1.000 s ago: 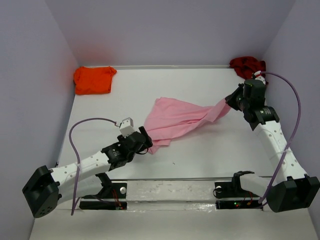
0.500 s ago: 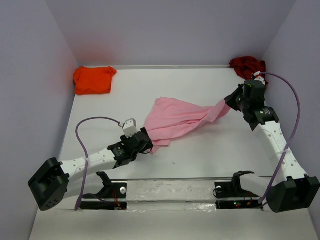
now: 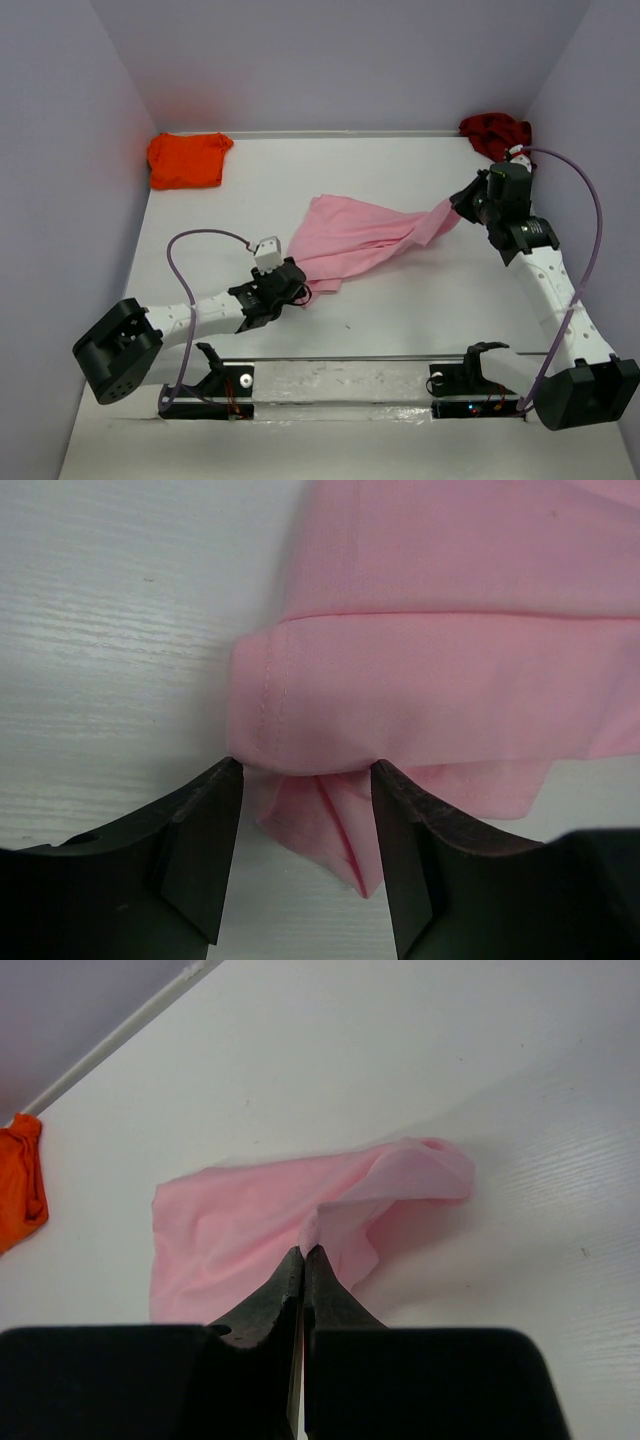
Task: Fold and stack the t-shirts
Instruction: Flatten the tshirt out
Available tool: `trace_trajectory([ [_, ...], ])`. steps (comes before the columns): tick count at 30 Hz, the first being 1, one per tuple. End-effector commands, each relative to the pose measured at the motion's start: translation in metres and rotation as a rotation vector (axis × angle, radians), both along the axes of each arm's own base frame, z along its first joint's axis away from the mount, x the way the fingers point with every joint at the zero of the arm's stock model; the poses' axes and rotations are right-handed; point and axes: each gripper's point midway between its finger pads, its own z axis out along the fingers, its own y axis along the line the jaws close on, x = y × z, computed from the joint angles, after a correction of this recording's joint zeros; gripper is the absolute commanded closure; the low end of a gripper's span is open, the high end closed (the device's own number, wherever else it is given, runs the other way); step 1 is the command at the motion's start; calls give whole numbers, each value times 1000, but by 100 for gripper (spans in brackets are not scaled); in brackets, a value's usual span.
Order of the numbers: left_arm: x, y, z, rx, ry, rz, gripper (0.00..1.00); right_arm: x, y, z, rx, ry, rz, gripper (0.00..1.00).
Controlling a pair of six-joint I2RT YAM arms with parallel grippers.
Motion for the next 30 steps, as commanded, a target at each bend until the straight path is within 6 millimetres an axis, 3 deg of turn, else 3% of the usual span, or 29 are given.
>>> trace_trajectory([
  [1,18,-7,20,-23,-76,28,37,1,2,20,8,-79,14,100],
  [3,19,-6,20,-18,-79,27,41,1,3,19,8,-77,16,100],
  [4,19,-6,20,-18,-82,28,50,1,2,19,7,-77,15,100],
  [5,19,-5,21,-19,-84,28,53,0,2,18,6,-76,13,100],
  [7,20,-1,22,-6,-89,35,86,1,2,17,6,-73,13,100],
  [8,21,1,23,-2,-89,42,97,0,2,16,4,-71,14,100],
  [9,21,3,23,4,-92,52,100,1,2,15,6,-68,15,100],
  [16,21,10,31,24,-108,47,100,1,3,11,-1,-63,25,100],
  [22,21,17,90,14,-181,38,100,0,2,11,-11,-66,29,100],
  [26,17,34,150,31,-292,-4,100,0,5,12,-5,-69,40,100],
  [30,12,41,183,76,-324,-48,100,-1,6,17,-13,-82,56,100],
])
